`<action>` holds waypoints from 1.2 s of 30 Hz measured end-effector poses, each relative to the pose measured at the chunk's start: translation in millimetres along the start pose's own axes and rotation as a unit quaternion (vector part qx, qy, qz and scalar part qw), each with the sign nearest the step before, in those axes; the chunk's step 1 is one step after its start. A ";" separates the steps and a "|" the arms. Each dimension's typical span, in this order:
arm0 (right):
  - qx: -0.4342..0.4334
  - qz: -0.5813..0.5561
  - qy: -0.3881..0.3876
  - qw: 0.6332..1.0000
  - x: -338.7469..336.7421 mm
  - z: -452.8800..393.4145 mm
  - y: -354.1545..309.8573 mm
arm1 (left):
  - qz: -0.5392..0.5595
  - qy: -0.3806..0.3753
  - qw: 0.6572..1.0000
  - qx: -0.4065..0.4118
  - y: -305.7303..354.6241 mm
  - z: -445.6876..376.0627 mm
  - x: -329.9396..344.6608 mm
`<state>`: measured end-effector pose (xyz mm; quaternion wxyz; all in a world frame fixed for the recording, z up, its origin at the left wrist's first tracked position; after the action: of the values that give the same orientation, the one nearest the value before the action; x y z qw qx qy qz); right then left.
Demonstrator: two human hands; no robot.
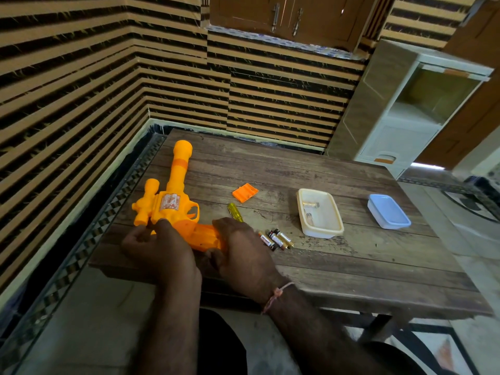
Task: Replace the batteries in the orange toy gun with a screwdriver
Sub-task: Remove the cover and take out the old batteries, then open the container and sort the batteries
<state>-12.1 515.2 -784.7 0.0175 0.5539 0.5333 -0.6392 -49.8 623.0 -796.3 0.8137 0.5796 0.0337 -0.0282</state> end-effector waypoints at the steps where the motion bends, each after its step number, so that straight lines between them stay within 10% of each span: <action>1: -0.002 0.000 0.000 1.000 0.6 0.5 0.7 | -0.003 -0.001 1.000 0.016 0.8 2.0 0.0; 11: 0.014 -0.036 0.007 0.999 1.9 5.0 10.4 | -0.046 -0.077 0.981 0.173 3.7 20.9 0.2; 20: 0.097 -0.016 0.245 0.964 -114.8 34.7 93.5 | -0.037 -0.303 0.907 0.290 1.3 49.5 10.4; 27: 0.325 0.159 0.303 0.882 -206.6 59.8 209.6 | 0.026 -0.555 0.817 0.154 -17.1 111.9 36.4; 36: 0.401 0.126 0.253 0.872 -207.8 51.8 257.9 | 0.079 -0.616 0.783 -0.038 -33.7 105.1 47.2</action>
<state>190.5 249.7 -814.0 -0.2609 0.7185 0.1434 -0.6286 -3.3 512.4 -797.9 0.6816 0.4082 -0.5200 -0.3137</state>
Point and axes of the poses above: each hand's wrist, its own z-axis away from the middle knuckle, its own x-axis out of the palm, y = z × x, the point moved 1 cm from there along -z, towards the middle knuckle, and after that the axes turned 13 degrees about -z, right-handed, at the moved point
